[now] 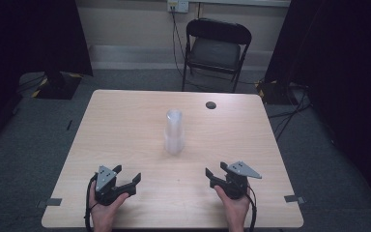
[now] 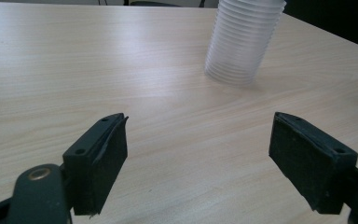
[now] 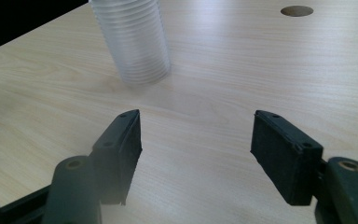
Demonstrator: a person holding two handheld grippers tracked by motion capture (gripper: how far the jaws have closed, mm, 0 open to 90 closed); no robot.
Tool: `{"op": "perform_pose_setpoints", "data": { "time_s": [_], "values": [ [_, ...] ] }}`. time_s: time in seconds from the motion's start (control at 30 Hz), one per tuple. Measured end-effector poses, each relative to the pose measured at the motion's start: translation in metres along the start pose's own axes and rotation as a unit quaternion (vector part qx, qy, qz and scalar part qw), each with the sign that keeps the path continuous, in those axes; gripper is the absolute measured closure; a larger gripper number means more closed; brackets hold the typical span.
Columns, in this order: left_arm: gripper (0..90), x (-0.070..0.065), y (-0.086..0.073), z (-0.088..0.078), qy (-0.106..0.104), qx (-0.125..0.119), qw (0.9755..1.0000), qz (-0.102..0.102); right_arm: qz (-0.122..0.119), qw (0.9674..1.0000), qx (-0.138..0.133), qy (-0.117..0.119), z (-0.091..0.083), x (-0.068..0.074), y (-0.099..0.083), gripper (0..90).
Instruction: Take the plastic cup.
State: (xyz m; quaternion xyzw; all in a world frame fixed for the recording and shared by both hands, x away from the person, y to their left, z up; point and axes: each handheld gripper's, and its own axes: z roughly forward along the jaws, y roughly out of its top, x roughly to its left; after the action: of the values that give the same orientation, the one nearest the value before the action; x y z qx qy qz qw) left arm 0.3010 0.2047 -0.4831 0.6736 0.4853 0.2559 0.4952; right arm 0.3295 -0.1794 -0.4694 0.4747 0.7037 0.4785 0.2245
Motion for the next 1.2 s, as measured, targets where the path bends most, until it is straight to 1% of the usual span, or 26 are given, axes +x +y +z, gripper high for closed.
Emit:
{"op": "perform_pose_setpoints", "data": {
  "time_s": [0.1,0.13,0.2,0.27,0.3,0.33,0.43,0.47,0.63,0.67,0.7,0.77,0.8,0.87,0.9,0.97,1.0,1.1,1.2],
  "values": [
    [19.3,-0.001,0.000,0.000,0.002,0.001,1.0000,0.001,0.000,1.0000,-0.002,0.003,0.000,0.001,0.000,33.5],
    [19.3,-0.002,-0.001,0.001,0.001,0.001,1.0000,-0.004,0.000,0.9999,-0.010,0.006,0.000,0.003,0.001,33.6],
    [19.4,-0.001,-0.001,0.001,0.000,0.003,1.0000,-0.003,-0.004,0.9999,-0.009,0.004,0.001,0.006,0.002,33.6],
    [19.7,0.000,-0.001,0.001,0.002,0.004,1.0000,-0.005,-0.008,0.9999,-0.008,0.007,0.002,0.008,0.002,33.1],
    [19.9,0.000,-0.001,0.002,0.002,0.001,1.0000,-0.009,-0.005,0.9999,-0.008,0.009,0.003,0.008,0.002,32.4],
    [20.1,0.001,-0.001,0.002,0.003,0.003,1.0000,-0.008,-0.004,0.9999,-0.009,0.013,0.004,0.009,0.003,32.4],
    [20.9,0.003,0.000,0.002,0.005,0.004,0.9999,-0.010,-0.006,0.9997,-0.014,0.021,0.005,0.011,0.007,31.0],
    [21.2,0.003,0.000,0.002,0.006,0.000,0.9999,-0.015,-0.008,0.9996,-0.016,0.024,0.005,0.011,0.008,30.9],
    [22.2,0.002,0.000,0.002,0.005,0.002,0.9999,-0.016,-0.008,0.9993,-0.016,0.033,0.010,0.015,0.018,29.3],
    [22.4,0.003,0.001,0.001,0.006,0.004,0.9999,-0.010,-0.009,0.9992,-0.016,0.035,0.011,0.016,0.019,29.3],
    [22.4,0.003,0.001,0.001,0.007,0.004,0.9999,-0.009,-0.009,0.9991,-0.018,0.038,0.012,0.016,0.021,28.8],
    [22.5,0.002,0.000,0.001,0.005,0.002,0.9999,-0.009,-0.013,0.9988,-0.022,0.043,0.013,0.018,0.023,28.5],
    [22.6,0.002,0.000,0.000,0.005,0.005,1.0000,-0.006,-0.013,0.9987,-0.022,0.045,0.013,0.019,0.025,28.7],
    [22.6,0.001,0.000,0.000,0.002,0.003,1.0000,-0.007,-0.017,0.9986,-0.023,0.045,0.014,0.020,0.026,29.6],
    [22.6,0.000,0.000,0.000,-0.001,0.002,1.0000,-0.009,-0.016,0.9985,-0.022,0.048,0.015,0.021,0.028,29.9],
    [22.6,0.001,0.000,-0.001,-0.002,0.006,1.0000,-0.006,-0.017,0.9983,-0.018,0.052,0.017,0.024,0.030,30.5],
    [22.6,0.000,0.000,-0.001,-0.005,0.002,1.0000,-0.008,-0.022,0.9981,-0.017,0.054,0.017,0.025,0.031,31.1],
    [22.5,-0.001,0.000,-0.002,-0.010,0.003,0.9999,-0.005,-0.030,0.9977,-0.021,0.057,0.018,0.029,0.034,34.0],
    [22.6,-0.002,0.001,-0.002,-0.015,0.002,0.9999,-0.006,-0.038,0.9971,-0.023,0.061,0.020,0.032,0.038,34.1]
  ]
}}
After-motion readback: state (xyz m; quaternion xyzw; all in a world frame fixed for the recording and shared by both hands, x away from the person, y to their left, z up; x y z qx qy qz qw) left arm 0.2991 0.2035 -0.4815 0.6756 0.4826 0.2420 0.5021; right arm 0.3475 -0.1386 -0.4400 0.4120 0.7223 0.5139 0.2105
